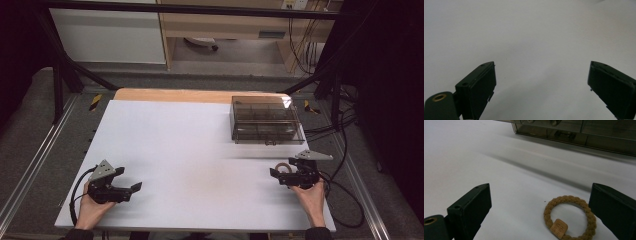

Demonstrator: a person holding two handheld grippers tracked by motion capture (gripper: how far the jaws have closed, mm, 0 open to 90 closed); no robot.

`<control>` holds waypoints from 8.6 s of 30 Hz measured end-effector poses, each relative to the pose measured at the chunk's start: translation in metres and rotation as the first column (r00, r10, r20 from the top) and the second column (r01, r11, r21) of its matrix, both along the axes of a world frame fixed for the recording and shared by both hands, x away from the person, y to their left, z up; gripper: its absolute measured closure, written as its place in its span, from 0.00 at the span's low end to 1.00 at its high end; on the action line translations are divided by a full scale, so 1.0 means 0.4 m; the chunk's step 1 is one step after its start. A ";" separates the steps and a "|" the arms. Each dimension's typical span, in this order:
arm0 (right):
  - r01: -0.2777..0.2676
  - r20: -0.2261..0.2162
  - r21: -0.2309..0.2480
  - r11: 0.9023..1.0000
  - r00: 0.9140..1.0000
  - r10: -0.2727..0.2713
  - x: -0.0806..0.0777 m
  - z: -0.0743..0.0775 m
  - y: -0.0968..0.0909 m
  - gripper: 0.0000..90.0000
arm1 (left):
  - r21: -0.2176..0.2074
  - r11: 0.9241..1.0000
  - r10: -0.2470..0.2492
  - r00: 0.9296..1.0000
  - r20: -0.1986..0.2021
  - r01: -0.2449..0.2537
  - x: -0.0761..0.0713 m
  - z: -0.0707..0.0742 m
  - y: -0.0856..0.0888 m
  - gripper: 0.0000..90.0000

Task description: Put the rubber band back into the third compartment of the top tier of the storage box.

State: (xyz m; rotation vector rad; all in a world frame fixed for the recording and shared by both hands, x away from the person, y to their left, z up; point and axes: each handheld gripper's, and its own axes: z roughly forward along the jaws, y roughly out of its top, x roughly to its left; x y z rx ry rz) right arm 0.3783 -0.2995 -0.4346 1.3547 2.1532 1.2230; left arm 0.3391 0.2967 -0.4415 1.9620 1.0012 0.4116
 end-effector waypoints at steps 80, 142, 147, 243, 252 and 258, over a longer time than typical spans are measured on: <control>0.065 -0.052 -0.136 0.989 0.996 -0.072 0.004 -0.045 0.025 0.89 | 0.009 1.000 0.011 1.000 -0.002 -0.011 0.000 -0.001 0.005 0.09; 0.003 0.016 -0.102 0.995 1.000 -0.001 -0.044 0.057 0.032 0.97 | 0.016 1.000 0.014 1.000 0.003 -0.014 -0.001 0.001 0.005 0.09; 0.000 0.027 -0.090 0.996 1.000 0.003 -0.049 0.070 0.030 0.97 | 0.017 1.000 0.013 1.000 0.004 -0.014 -0.001 0.001 0.006 0.09; 0.119 0.048 -0.071 0.990 0.992 -0.116 0.186 0.191 -0.023 0.97 | 0.015 0.999 0.029 1.000 0.000 -0.029 0.003 -0.003 0.009 0.09; 0.121 0.026 -0.079 0.989 0.992 -0.120 0.199 0.170 -0.020 0.97 | 0.016 0.999 0.029 1.000 -0.001 -0.029 0.003 -0.003 0.009 0.09; 0.125 0.015 -0.080 0.989 0.992 -0.125 0.199 0.162 -0.024 0.96 | 0.015 0.999 0.029 1.000 0.002 -0.029 0.003 -0.002 0.009 0.09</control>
